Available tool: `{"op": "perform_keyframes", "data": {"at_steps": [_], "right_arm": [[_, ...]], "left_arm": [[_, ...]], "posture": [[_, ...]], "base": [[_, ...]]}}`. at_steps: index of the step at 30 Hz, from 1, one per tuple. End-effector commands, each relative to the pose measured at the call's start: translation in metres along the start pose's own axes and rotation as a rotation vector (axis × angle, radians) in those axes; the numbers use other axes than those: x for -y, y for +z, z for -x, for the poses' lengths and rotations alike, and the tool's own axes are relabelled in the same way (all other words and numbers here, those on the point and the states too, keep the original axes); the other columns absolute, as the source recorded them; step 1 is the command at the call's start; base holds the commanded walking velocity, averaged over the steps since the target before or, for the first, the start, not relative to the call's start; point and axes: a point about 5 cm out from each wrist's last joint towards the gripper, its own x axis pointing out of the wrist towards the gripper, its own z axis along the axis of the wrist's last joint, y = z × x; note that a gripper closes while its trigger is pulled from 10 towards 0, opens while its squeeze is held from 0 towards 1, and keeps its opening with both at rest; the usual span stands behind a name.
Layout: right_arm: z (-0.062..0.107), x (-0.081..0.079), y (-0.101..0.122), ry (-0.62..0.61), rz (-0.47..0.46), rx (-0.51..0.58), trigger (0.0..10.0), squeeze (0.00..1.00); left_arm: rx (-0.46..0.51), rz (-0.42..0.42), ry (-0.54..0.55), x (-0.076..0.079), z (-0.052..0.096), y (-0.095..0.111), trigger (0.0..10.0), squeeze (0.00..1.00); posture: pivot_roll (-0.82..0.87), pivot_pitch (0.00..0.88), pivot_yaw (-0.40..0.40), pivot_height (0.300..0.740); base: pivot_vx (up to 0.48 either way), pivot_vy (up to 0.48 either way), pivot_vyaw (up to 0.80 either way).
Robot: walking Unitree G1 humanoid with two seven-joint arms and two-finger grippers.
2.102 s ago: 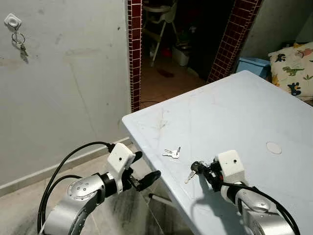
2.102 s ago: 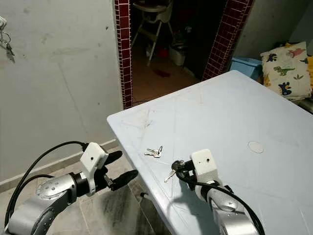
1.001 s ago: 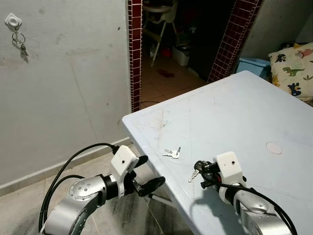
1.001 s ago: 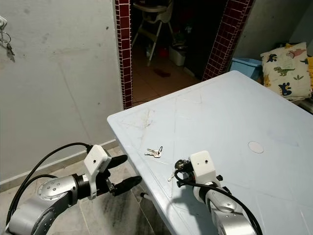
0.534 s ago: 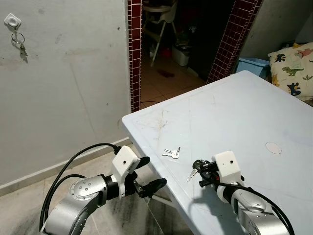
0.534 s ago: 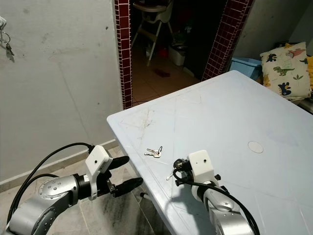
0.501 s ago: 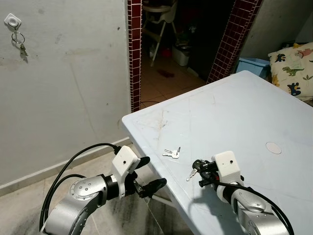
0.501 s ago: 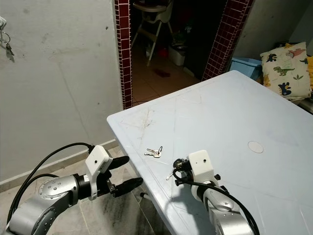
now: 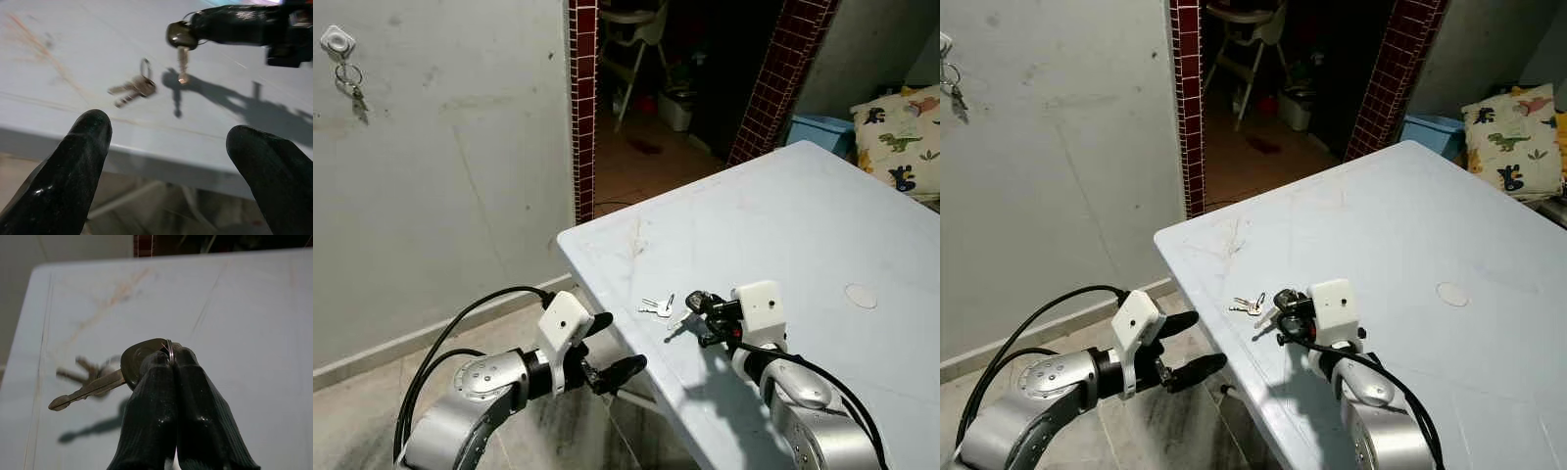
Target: Hang keys on a hook
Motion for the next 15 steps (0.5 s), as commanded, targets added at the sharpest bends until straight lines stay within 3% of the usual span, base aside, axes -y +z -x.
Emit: {"op": "perform_keyframes", "data": {"at_steps": [1,3,4,5,6,7,8,11,15], "right_arm": [[-0.001,0.004,0.015,-0.033,0.014,0.078,0.0,0.00],[-0.003,0.002,0.019,-0.032,0.062,0.097,0.0,0.00],[-0.005,-0.003,0.017,0.009,0.095,0.081,4.1,0.00],[-0.006,-0.006,0.013,0.028,0.141,0.051,5.3,0.00],[-0.006,-0.005,0.010,0.020,0.166,0.034,8.5,0.00],[-0.006,-0.004,0.009,0.012,0.179,0.025,8.5,0.00],[-0.007,-0.004,0.007,0.009,0.150,0.022,9.5,0.00],[-0.005,-0.004,0.005,0.004,0.164,0.009,10.0,0.00],[-0.004,-0.003,0.000,-0.014,0.165,-0.007,10.0,0.00]], "left_arm": [[0.064,-0.046,0.130,-0.015,0.001,0.012,10.0,0.00],[0.106,-0.064,0.200,-0.022,0.001,0.019,10.0,0.00],[0.126,-0.072,0.228,-0.025,0.001,0.023,10.0,0.00],[0.137,-0.071,0.241,-0.027,0.000,0.025,10.0,0.00],[0.139,-0.071,0.244,-0.027,0.000,0.026,10.0,0.00],[0.140,-0.072,0.246,-0.027,0.000,0.026,10.0,0.00],[0.139,-0.073,0.243,-0.027,-0.001,0.026,10.0,0.00],[0.140,-0.073,0.236,-0.025,-0.001,0.026,10.0,0.00],[0.143,-0.071,0.233,-0.023,-0.003,0.023,10.0,0.00]], "posture": [[0.04,0.000,-0.080,0.740],[0.05,0.000,-0.079,0.740],[0.05,0.000,-0.080,0.740],[0.05,0.000,-0.080,0.740],[0.05,0.000,-0.080,0.740],[0.05,0.000,-0.080,0.740],[0.05,0.000,-0.080,0.740],[0.05,0.000,-0.076,0.740],[0.05,0.000,-0.071,0.740]], "base": [[0.000,0.000,0.00],[0.000,0.000,0.00],[0.000,0.000,0.00],[0.000,0.000,0.00],[0.000,0.000,0.00],[0.000,0.000,0.00],[0.000,0.000,0.00],[0.000,0.000,0.00],[0.000,0.000,0.00]]}}
